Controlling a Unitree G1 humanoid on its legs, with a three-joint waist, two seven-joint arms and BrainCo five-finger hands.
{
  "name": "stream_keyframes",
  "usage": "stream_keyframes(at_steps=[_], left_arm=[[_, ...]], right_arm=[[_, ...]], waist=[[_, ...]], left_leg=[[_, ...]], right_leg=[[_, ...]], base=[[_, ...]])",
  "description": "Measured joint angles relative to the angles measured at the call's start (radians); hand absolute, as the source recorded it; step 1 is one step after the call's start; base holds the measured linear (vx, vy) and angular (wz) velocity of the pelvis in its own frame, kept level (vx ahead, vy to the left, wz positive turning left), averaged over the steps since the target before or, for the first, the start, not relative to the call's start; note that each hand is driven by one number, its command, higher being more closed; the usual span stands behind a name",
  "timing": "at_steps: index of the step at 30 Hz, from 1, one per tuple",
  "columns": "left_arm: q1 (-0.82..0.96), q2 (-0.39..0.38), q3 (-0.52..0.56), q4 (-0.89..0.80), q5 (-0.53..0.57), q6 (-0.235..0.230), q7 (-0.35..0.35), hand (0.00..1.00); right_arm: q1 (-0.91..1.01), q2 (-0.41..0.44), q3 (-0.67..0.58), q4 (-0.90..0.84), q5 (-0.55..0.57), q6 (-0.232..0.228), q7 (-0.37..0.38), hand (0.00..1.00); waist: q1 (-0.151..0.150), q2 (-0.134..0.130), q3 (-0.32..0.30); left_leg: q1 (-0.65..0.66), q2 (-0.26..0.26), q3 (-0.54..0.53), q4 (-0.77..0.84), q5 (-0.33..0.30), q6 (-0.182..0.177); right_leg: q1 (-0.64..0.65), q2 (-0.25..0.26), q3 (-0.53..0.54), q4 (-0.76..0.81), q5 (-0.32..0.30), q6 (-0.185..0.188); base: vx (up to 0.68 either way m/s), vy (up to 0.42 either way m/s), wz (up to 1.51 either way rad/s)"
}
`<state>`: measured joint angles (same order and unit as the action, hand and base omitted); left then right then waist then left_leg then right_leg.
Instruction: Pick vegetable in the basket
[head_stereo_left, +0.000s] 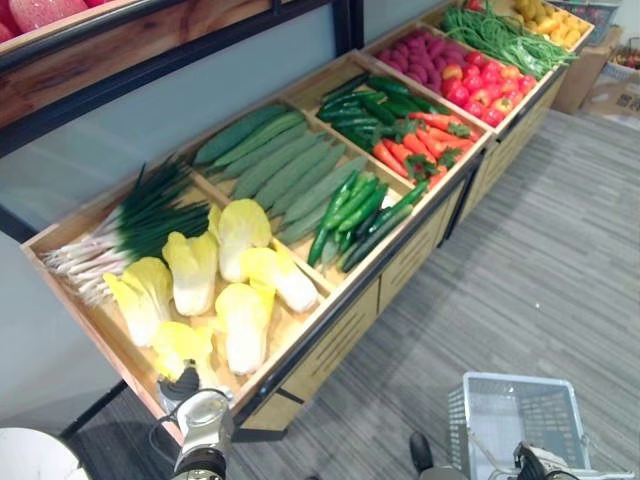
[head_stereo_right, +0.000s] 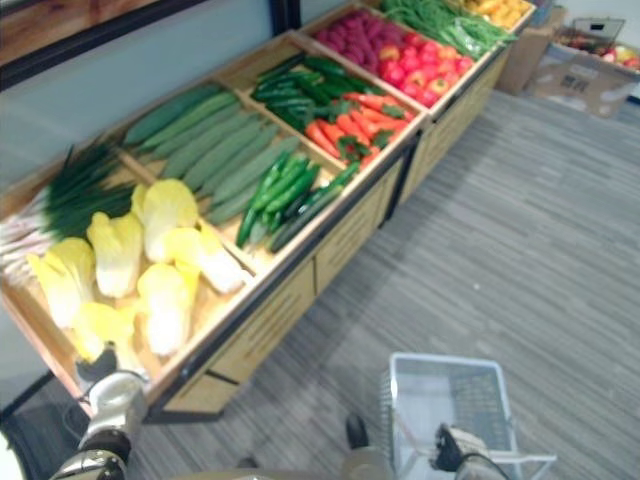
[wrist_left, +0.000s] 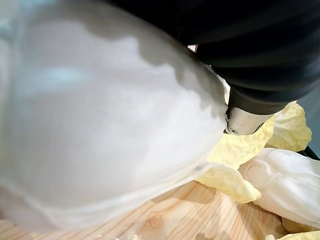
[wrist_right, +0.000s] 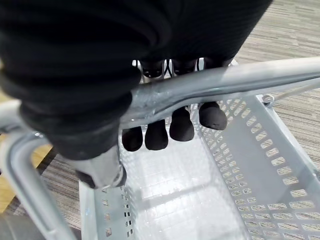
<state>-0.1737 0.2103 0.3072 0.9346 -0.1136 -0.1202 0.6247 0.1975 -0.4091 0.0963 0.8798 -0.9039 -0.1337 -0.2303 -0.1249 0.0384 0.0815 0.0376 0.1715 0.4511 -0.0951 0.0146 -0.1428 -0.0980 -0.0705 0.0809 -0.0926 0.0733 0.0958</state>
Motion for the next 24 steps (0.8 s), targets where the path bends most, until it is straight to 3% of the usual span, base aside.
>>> stream_keyframes(at_steps=[15, 24], left_arm=[[0.095, -0.042, -0.073, -0.295, 0.023, 0.045, -0.067, 1.00], [0.153, -0.111, -0.101, -0.466, 0.143, 0.068, -0.091, 1.00]], right_arm=[[0.000, 0.058, -0.054, -0.001, -0.001, 0.015, -0.002, 1.00], [0.001, 0.063, -0.098, -0.010, -0.002, 0.011, -0.008, 1.00]], waist=[[0.001, -0.036, -0.013], [0.003, -0.023, -0.021]], left_leg=[[-0.001, -0.019, -0.033, 0.000, 0.006, 0.010], [-0.009, -0.021, -0.053, 0.000, 0.012, 0.018]], right_leg=[[0.016, -0.023, -0.028, 0.004, 0.001, 0.001], [0.015, -0.025, -0.042, 0.011, 0.001, 0.001]], base=[[0.00, -0.006, 0.06], [0.00, -0.012, 0.04]])
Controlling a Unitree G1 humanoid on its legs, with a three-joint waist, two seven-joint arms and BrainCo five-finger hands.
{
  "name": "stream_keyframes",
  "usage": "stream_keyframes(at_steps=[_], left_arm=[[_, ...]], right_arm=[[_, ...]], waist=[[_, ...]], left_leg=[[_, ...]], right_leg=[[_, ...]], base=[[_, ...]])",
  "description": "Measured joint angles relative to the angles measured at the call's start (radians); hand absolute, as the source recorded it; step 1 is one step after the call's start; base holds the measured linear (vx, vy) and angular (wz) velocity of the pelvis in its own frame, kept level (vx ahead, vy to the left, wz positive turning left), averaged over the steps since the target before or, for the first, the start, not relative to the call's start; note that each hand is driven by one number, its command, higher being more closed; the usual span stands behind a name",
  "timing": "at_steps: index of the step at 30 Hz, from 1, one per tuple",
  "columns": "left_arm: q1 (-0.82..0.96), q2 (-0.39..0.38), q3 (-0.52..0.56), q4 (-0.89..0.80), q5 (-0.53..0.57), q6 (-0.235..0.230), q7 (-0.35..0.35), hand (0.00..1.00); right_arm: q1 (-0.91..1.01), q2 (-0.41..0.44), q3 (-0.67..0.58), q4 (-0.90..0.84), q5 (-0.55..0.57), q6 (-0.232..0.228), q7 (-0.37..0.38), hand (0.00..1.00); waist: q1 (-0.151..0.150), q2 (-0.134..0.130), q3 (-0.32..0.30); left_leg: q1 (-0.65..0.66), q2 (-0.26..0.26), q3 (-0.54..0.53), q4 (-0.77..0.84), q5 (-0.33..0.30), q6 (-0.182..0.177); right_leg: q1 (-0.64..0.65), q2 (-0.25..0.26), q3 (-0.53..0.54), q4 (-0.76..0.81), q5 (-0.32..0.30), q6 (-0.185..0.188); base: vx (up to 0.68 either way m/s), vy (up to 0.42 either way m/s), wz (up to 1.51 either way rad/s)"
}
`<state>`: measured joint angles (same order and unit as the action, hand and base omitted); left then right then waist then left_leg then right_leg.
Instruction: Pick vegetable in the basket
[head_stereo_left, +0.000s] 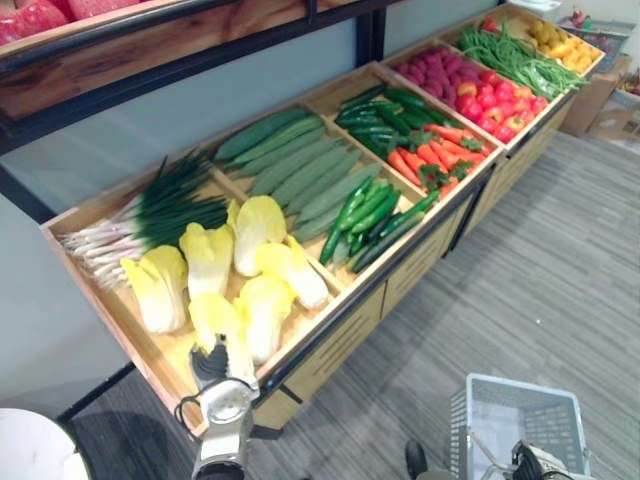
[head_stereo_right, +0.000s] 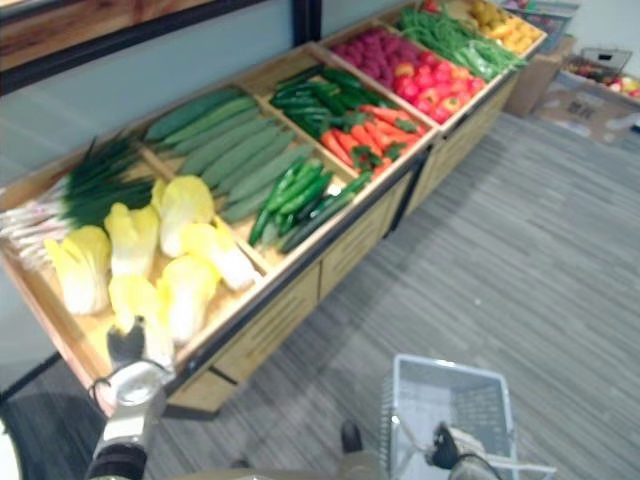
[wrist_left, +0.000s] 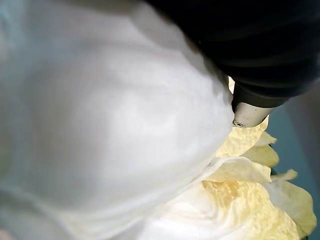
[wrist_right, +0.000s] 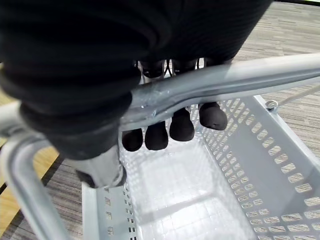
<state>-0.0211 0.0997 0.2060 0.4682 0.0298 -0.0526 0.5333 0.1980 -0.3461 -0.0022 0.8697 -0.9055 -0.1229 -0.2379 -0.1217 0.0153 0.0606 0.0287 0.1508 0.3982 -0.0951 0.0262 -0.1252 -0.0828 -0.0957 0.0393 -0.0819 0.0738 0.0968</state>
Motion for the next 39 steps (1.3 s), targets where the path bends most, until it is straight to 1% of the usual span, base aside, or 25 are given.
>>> stream_keyframes(at_steps=[2, 10, 18, 22, 23, 25, 27, 29, 33, 35, 36, 39], left_arm=[[0.022, -0.020, -0.003, -0.053, 0.067, 0.009, -0.002, 1.00], [0.055, -0.021, 0.003, -0.106, 0.213, 0.023, -0.029, 1.00], [0.054, -0.006, 0.072, -0.107, 0.294, 0.056, -0.030, 1.00], [0.049, 0.035, 0.100, -0.107, 0.307, 0.063, -0.026, 1.00], [0.039, 0.043, 0.122, -0.105, 0.307, 0.065, -0.022, 1.00], [0.021, 0.067, 0.133, -0.091, 0.308, 0.066, -0.007, 1.00], [-0.008, 0.087, 0.157, -0.072, 0.343, 0.076, 0.013, 1.00], [-0.025, 0.101, 0.156, -0.072, 0.349, 0.087, 0.013, 1.00], [-0.039, 0.105, 0.157, -0.093, 0.425, 0.089, 0.012, 1.00], [-0.052, 0.106, 0.157, -0.104, 0.428, 0.099, 0.012, 1.00], [-0.060, 0.112, 0.158, -0.104, 0.446, 0.105, 0.012, 1.00], [-0.065, 0.137, 0.157, -0.104, 0.458, 0.106, 0.012, 1.00]], right_arm=[[0.003, 0.000, -0.012, -0.002, 0.000, -0.013, -0.002, 1.00], [0.009, -0.019, -0.033, -0.013, 0.000, -0.035, -0.003, 1.00], [0.018, -0.040, -0.038, -0.039, 0.000, -0.063, -0.003, 1.00], [0.017, -0.052, -0.037, -0.040, 0.000, -0.075, -0.002, 1.00], [0.017, -0.058, -0.037, -0.042, 0.000, -0.079, -0.002, 1.00], [0.017, -0.069, -0.036, -0.043, 0.000, -0.081, -0.002, 1.00], [0.018, -0.085, -0.030, -0.046, 0.000, -0.087, -0.002, 1.00], [0.018, -0.094, -0.030, -0.048, 0.000, -0.088, -0.002, 1.00], [0.019, -0.104, -0.029, -0.068, 0.000, -0.094, -0.003, 1.00], [0.019, -0.105, -0.029, -0.071, 0.000, -0.100, -0.003, 1.00], [0.016, -0.105, -0.027, -0.073, 0.000, -0.101, -0.002, 1.00], [0.016, -0.105, -0.027, -0.078, 0.000, -0.104, -0.002, 1.00]], waist=[[0.001, 0.007, -0.004], [0.001, 0.016, -0.010], [0.013, 0.018, -0.011], [0.016, 0.019, -0.011], [0.016, 0.018, -0.012], [0.016, 0.018, -0.012], [0.016, 0.018, -0.012], [0.016, 0.018, -0.012], [0.016, 0.017, -0.013], [0.017, 0.017, -0.013], [0.017, 0.017, -0.013], [0.015, 0.016, -0.013]], left_leg=[[-0.001, 0.001, -0.001, 0.000, 0.002, 0.002], [-0.006, 0.003, -0.001, 0.000, 0.003, 0.004], [-0.006, 0.004, 0.000, 0.000, 0.003, 0.005], [-0.006, 0.004, 0.000, 0.000, 0.004, 0.005], [-0.006, 0.003, 0.000, 0.000, 0.004, 0.005], [-0.005, 0.003, -0.001, 0.000, 0.005, 0.006], [-0.005, 0.003, -0.001, 0.000, 0.005, 0.006], [-0.005, 0.003, -0.001, 0.000, 0.006, 0.007], [-0.005, 0.003, -0.001, 0.000, 0.006, 0.007], [-0.005, 0.003, -0.002, 0.000, 0.006, 0.007], [-0.005, 0.003, -0.002, 0.000, 0.006, 0.007], [-0.005, 0.003, -0.002, 0.000, 0.006, 0.007]], right_leg=[[-0.003, 0.001, 0.000, 0.006, -0.001, -0.001], [-0.014, 0.003, 0.000, 0.017, -0.002, -0.002], [-0.014, 0.005, 0.001, 0.017, -0.002, -0.002], [-0.014, 0.005, 0.001, 0.017, -0.002, -0.002], [-0.014, 0.004, 0.001, 0.018, -0.002, -0.002], [-0.014, 0.004, 0.001, 0.019, -0.002, -0.002], [-0.015, 0.004, 0.001, 0.020, -0.002, -0.002], [-0.015, 0.004, 0.001, 0.021, -0.002, -0.002], [-0.016, 0.003, 0.001, 0.021, -0.002, -0.002], [-0.015, 0.003, 0.000, 0.021, -0.002, -0.002], [-0.015, 0.003, 0.000, 0.021, -0.002, -0.002], [-0.015, 0.004, 0.000, 0.021, -0.002, -0.002]], base=[[-0.02, -0.012, 0.01], [0.00, 0.000, 0.00], [0.00, 0.000, 0.00], [0.00, 0.000, 0.00], [0.00, 0.000, 0.00], [0.00, 0.000, 0.00], [0.00, 0.000, 0.00], [0.00, 0.000, 0.00], [0.00, 0.000, 0.00], [0.00, 0.000, 0.00], [0.00, 0.000, 0.00], [0.00, 0.000, 0.00]])
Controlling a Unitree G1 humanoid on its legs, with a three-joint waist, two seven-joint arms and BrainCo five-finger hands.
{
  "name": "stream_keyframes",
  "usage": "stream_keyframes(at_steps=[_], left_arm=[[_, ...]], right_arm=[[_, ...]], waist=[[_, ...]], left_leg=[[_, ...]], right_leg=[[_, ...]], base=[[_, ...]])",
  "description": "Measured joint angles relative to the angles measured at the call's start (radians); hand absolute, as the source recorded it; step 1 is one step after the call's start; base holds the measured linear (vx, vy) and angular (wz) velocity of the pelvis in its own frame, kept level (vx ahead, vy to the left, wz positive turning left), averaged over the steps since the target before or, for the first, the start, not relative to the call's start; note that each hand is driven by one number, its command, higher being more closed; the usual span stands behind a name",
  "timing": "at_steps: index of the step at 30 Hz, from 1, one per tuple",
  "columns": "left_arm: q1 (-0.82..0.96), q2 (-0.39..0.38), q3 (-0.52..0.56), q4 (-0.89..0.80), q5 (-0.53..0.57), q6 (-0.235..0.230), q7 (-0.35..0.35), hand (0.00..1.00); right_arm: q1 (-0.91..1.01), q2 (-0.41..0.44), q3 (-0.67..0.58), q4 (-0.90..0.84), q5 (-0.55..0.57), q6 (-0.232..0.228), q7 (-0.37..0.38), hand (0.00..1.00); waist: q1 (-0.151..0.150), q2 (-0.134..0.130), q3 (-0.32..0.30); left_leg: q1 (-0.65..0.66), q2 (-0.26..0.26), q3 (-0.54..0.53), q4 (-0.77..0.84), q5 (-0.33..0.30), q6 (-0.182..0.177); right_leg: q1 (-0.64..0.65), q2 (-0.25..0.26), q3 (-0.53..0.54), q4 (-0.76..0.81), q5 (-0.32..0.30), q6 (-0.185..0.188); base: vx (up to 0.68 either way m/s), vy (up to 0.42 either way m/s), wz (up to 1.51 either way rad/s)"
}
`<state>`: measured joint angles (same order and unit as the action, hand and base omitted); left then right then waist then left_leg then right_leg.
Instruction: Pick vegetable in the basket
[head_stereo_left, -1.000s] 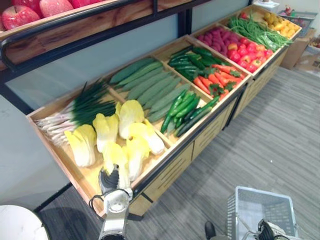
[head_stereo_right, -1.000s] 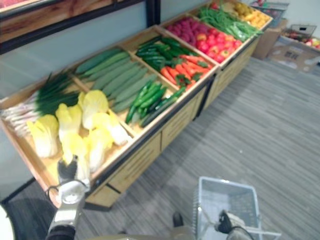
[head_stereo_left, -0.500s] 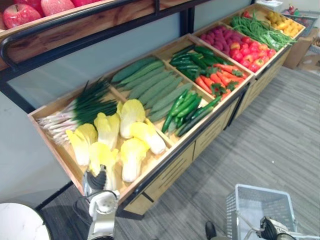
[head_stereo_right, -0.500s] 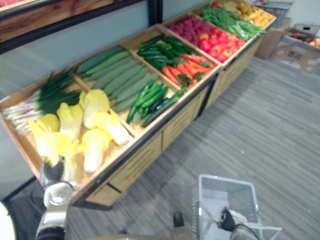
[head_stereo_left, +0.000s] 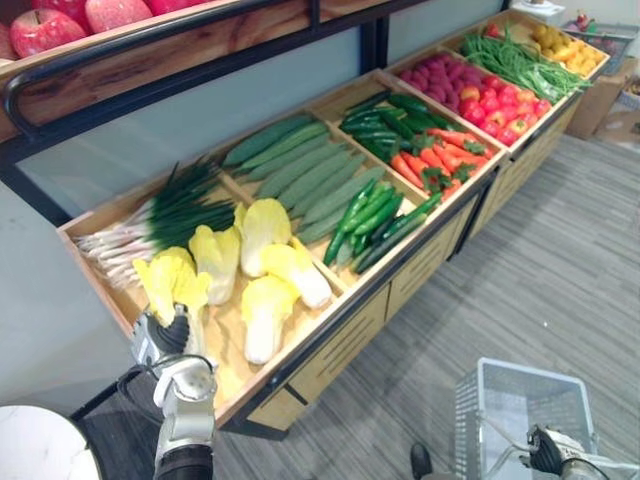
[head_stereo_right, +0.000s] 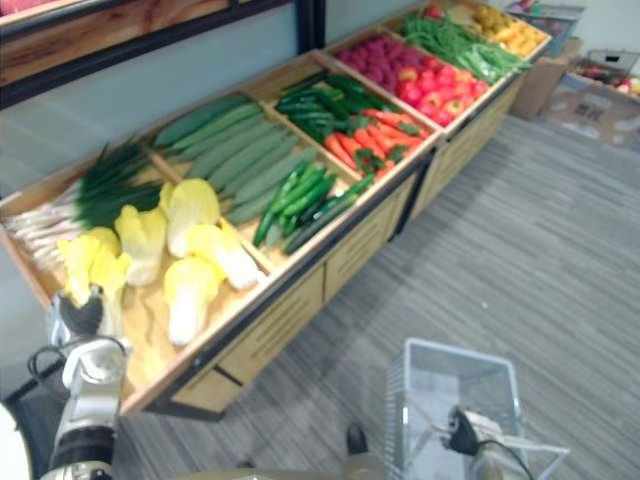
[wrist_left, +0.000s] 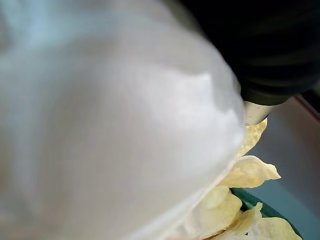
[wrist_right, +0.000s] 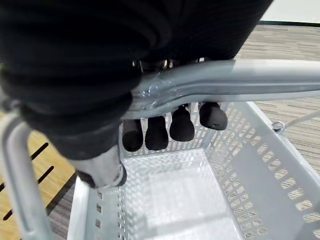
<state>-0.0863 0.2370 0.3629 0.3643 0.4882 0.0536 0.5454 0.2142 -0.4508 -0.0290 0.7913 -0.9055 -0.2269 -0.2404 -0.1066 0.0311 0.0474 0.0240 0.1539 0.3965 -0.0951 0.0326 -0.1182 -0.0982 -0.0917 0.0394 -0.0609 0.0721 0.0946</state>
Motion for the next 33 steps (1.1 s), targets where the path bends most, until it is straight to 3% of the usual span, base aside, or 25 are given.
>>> stream_keyframes(at_steps=[14, 18, 33], left_arm=[[0.047, -0.004, -0.056, -0.237, -0.003, -0.030, -0.048, 1.00], [0.084, -0.025, -0.105, -0.334, -0.006, -0.046, -0.086, 1.00], [0.095, -0.044, -0.348, -0.491, -0.057, -0.117, -0.210, 1.00]], right_arm=[[-0.050, -0.029, -0.010, -0.012, 0.003, 0.028, 0.001, 1.00], [-0.095, -0.051, -0.055, -0.012, 0.014, 0.050, 0.007, 1.00], [-0.245, -0.130, -0.027, -0.012, 0.075, 0.080, 0.081, 1.00]], waist=[[0.001, -0.005, -0.004], [0.001, -0.004, -0.005], [0.004, 0.000, -0.007]], left_leg=[[0.002, -0.004, 0.000, 0.000, 0.002, 0.002], [0.002, -0.007, -0.008, 0.000, 0.003, 0.005], [0.006, -0.022, -0.012, -0.006, 0.012, 0.016]], right_leg=[[0.001, -0.004, 0.000, 0.000, 0.001, 0.001], [0.006, -0.008, -0.007, -0.001, 0.002, 0.002], [0.018, -0.028, -0.005, -0.012, 0.014, 0.020]], base=[[0.00, 0.000, 0.00], [0.00, 0.000, 0.05], [-0.01, -0.004, 0.01]])
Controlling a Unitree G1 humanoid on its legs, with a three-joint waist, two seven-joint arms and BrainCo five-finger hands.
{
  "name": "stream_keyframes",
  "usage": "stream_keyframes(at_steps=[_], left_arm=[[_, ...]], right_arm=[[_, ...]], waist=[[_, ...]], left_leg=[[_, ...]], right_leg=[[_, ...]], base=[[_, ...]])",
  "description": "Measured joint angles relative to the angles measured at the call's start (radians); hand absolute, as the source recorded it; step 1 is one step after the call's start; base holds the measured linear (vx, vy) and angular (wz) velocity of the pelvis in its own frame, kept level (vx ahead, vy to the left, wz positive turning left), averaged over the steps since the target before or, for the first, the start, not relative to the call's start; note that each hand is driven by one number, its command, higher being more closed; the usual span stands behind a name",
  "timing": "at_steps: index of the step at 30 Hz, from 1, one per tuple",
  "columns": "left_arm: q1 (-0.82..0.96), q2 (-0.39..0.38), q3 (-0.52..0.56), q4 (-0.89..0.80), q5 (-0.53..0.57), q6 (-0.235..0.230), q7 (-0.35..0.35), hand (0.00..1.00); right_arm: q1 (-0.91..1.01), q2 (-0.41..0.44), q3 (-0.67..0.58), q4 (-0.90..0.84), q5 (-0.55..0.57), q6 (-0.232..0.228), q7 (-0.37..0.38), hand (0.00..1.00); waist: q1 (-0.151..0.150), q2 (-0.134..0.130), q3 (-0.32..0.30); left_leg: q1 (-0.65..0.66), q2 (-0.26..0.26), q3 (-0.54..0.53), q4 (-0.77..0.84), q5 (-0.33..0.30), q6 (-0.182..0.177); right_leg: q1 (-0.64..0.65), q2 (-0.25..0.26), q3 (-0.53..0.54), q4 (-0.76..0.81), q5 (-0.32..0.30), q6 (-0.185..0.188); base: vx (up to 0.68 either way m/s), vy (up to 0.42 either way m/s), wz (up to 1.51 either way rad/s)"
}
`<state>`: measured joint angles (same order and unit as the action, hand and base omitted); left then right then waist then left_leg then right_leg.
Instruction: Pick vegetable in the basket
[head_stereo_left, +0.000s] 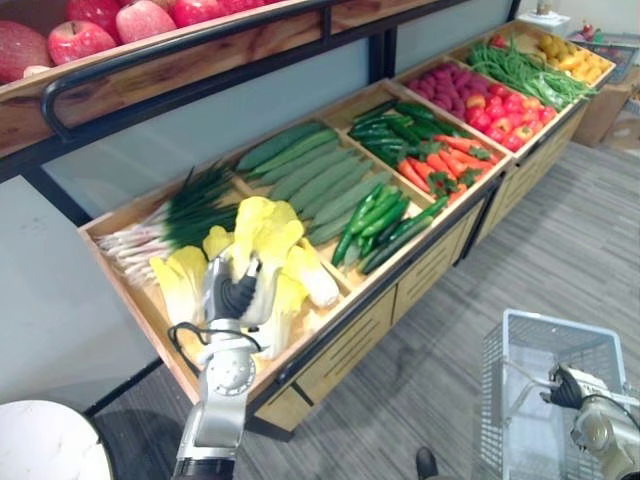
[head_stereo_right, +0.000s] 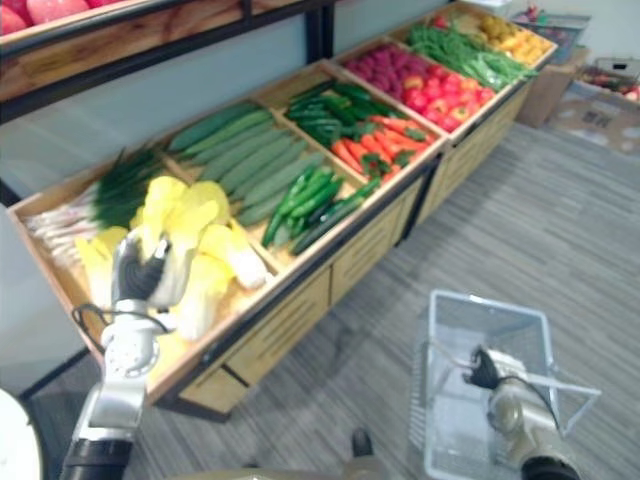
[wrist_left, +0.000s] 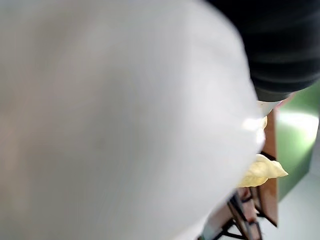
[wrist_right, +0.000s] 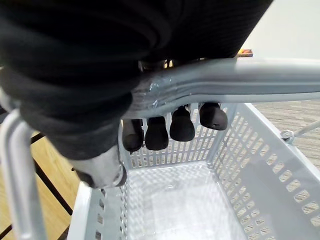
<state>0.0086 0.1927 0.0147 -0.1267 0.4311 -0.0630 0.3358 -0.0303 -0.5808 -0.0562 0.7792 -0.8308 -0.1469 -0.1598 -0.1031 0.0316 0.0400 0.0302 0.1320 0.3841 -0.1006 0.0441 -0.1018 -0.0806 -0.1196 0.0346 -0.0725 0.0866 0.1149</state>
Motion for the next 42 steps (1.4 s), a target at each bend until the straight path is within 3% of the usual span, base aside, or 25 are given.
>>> stream_keyframes(at_steps=[10, 16, 20, 25, 32, 42], left_arm=[[-0.001, -0.046, -0.205, -0.068, -0.102, -0.026, -0.075, 1.00], [-0.003, -0.085, -0.328, -0.069, -0.153, -0.031, -0.112, 1.00], [0.001, -0.090, -0.465, -0.090, -0.195, -0.051, -0.158, 1.00], [0.028, -0.101, -0.547, -0.096, -0.236, -0.067, -0.204, 1.00], [0.074, -0.101, -0.580, -0.096, -0.281, -0.069, -0.234, 1.00], [0.157, -0.100, -0.520, -0.095, -0.308, -0.069, -0.234, 1.00]], right_arm=[[-0.148, 0.012, 0.029, -0.021, 0.188, 0.060, 0.075, 1.00], [-0.224, 0.017, 0.024, -0.021, 0.255, 0.090, 0.076, 1.00], [-0.313, 0.062, 0.020, -0.045, 0.333, 0.133, 0.074, 1.00], [-0.365, 0.106, -0.015, -0.135, 0.416, 0.139, 0.066, 1.00], [-0.496, 0.185, 0.075, -0.188, 0.448, 0.138, 0.058, 1.00], [-0.599, 0.259, 0.220, -0.187, 0.435, 0.136, 0.085, 1.00]], waist=[[0.003, 0.004, -0.002], [0.024, 0.004, -0.002], [0.030, 0.003, -0.002], [0.029, 0.003, -0.002], [0.053, -0.005, -0.002], [0.052, -0.016, 0.005]], left_leg=[[0.013, -0.003, 0.034, 0.000, 0.002, 0.002], [0.023, -0.003, 0.053, -0.002, 0.002, 0.003], [0.025, 0.000, 0.074, -0.002, 0.003, 0.004], [0.031, 0.007, 0.096, -0.002, 0.001, 0.000], [0.073, 0.032, 0.210, 0.001, -0.019, -0.028], [0.192, 0.060, 0.456, 0.008, -0.072, -0.088]], right_leg=[[-0.003, 0.001, 0.037, -0.003, 0.019, 0.004], [-0.005, 0.003, 0.059, -0.003, 0.021, 0.006], [-0.019, 0.010, 0.080, 0.005, 0.019, 0.010], [-0.024, 0.019, 0.099, 0.004, 0.024, 0.009], [-0.051, 0.068, 0.207, 0.008, 0.034, 0.005], [-0.064, 0.169, 0.436, 0.009, 0.061, 0.002]], base=[[-0.01, -0.014, -0.10], [-0.03, -0.017, -0.11], [-0.01, -0.020, -0.11], [0.02, -0.021, -0.14], [0.03, -0.029, -0.47], [0.01, -0.027, -0.74]])
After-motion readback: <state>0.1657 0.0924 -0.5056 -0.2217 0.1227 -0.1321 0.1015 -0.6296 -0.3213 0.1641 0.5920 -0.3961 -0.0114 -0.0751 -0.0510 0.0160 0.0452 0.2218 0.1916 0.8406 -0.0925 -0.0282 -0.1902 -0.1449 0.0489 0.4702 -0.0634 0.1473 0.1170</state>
